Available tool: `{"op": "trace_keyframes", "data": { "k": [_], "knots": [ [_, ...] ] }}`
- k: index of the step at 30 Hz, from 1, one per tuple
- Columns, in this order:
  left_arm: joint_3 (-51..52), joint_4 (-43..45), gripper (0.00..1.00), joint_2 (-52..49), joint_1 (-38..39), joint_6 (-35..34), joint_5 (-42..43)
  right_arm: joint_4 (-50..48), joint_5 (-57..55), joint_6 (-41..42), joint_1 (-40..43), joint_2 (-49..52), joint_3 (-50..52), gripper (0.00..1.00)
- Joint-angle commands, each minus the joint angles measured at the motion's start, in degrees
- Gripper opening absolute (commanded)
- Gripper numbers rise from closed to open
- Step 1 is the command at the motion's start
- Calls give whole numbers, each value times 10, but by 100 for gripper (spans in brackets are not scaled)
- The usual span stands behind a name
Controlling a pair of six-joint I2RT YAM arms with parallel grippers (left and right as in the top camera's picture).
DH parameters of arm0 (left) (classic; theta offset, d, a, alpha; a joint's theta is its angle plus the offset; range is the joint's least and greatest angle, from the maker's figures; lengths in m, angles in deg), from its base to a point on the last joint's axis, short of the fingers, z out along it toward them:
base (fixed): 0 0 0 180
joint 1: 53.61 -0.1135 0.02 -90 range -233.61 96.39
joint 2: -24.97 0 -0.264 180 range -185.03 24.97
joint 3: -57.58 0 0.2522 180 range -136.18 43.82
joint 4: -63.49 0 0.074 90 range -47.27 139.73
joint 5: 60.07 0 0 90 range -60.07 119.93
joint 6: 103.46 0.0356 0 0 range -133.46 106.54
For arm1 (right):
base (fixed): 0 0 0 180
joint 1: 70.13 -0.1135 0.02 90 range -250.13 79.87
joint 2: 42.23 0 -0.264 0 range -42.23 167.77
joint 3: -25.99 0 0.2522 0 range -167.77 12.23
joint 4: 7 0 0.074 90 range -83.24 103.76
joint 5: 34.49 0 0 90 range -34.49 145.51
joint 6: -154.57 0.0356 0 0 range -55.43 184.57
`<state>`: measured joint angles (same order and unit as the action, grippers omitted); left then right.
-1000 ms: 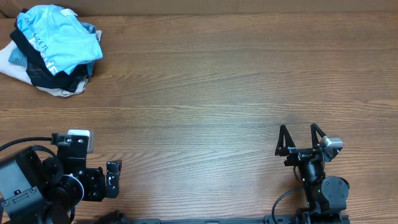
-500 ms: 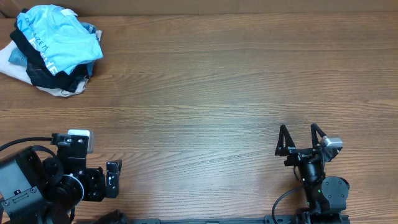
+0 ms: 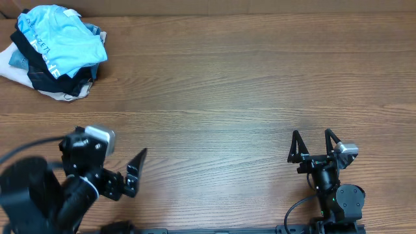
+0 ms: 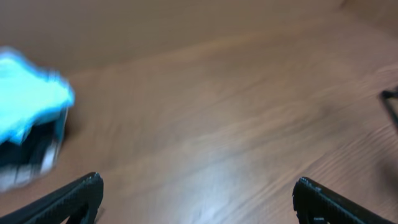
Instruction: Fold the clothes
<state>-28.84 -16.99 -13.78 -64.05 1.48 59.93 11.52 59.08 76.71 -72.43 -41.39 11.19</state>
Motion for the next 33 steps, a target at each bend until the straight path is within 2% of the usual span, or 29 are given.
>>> {"op": "trace_keyframes", "data": {
  "k": [1,6,12,17,19,23,24,30,33],
  "knots": [
    [82,73,100,73,27,-59,30,-2,-7,-2,-3,-7,6,100],
    [217,164,100,162,28,-73,16,-2,-7,-2,-3,-7,6,100],
    [374,295,100,256,28,-172,-28,-2,-7,-2,-3,-7,6,100],
    [513,467,100,315,37,-188,-42,-2,-7,-2,-3,-7,6,100],
    [555,520,100,325,41,-231,-68,-2,-7,-2,-3,-7,6,100],
    [628,588,100,347,55,-376,-167,-2,-7,-2,-3,-7,6,100],
    [642,602,100,352,57,-389,-182,-2,-7,-2,-3,-7,6,100],
    [717,685,100,379,60,-393,-205,-2,-7,-2,-3,-7,6,100],
    [724,667,100,386,60,-370,-215,-2,-7,-2,-3,-7,6,100]
  ]
}}
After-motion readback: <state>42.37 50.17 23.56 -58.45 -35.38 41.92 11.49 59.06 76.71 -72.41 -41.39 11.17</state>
